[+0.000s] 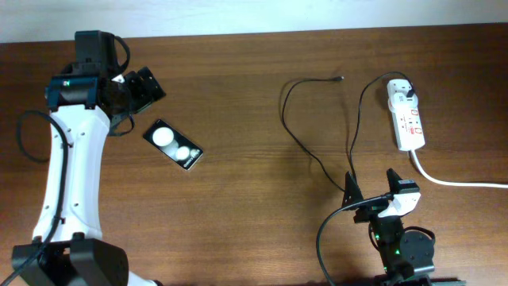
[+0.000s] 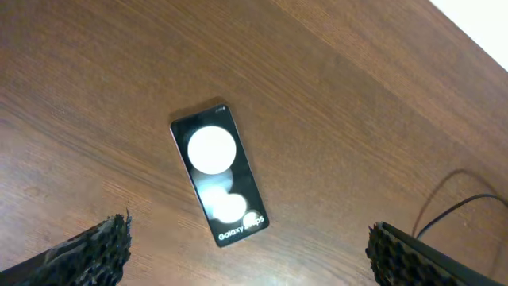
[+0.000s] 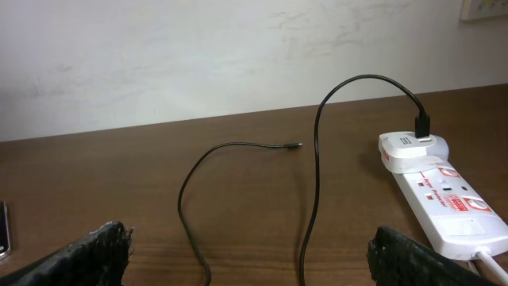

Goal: Plug charger to phone and switch on socket
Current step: 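Move the left gripper over the black phone and lower onto it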

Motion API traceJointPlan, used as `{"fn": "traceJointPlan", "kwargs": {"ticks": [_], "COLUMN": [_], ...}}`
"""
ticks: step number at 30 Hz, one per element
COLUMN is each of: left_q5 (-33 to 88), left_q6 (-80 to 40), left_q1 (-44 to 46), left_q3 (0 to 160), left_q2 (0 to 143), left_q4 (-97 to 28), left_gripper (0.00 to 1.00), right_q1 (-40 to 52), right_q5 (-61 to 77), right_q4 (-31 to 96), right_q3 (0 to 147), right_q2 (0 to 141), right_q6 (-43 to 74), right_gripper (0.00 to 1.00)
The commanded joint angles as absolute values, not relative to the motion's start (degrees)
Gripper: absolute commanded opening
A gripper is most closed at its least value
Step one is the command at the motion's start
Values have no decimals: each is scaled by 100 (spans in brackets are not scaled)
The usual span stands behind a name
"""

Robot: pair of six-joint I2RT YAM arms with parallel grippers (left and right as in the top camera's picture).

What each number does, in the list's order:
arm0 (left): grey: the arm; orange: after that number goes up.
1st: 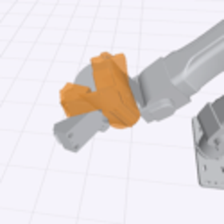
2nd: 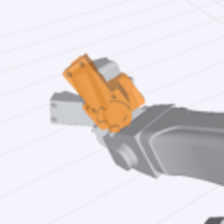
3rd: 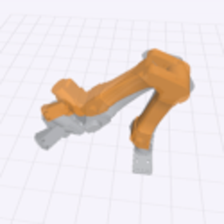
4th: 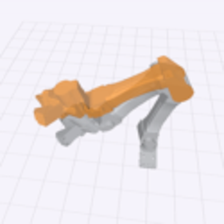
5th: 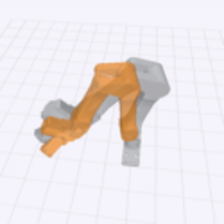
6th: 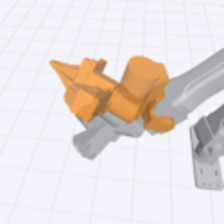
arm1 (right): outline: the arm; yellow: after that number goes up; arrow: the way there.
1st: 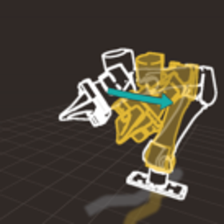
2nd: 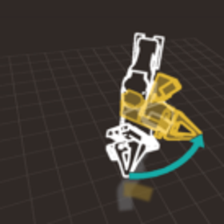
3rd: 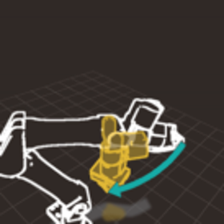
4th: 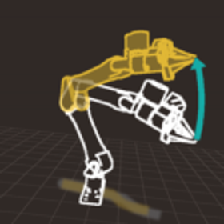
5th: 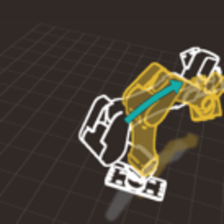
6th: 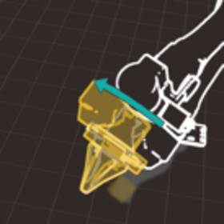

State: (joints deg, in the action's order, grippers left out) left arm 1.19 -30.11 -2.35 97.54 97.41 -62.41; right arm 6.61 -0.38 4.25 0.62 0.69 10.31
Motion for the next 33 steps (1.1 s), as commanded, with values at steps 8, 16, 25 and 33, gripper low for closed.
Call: {"fn": "traceJointPlan", "kwargs": {"ticks": [8, 16, 25, 33], "left_q5": [248, 515, 445, 14], "left_q6": [-4974, -4967, -4359, -4364], "left_q1": [-222, -185, 5, 12], "left_q3": [9732, 9732, 9732, 9623], "left_q2": [10757, 12119, 12648, 12669], "left_q4": [-6676, -6497, -6173, -6215], "left_gripper": [99, 99, 99, 99], "right_q1": [711, 711, 711, 711], "right_q5": [-27, -27, -27, -27], "right_q4": [456, 456, 458, 456], "right_q3": [32, 32, 32, 32], "right_q2": [36, 36, 36, 36], "right_q6": [985, 987, 985, 985], "right_gripper": [99, 99, 99, 99]}}
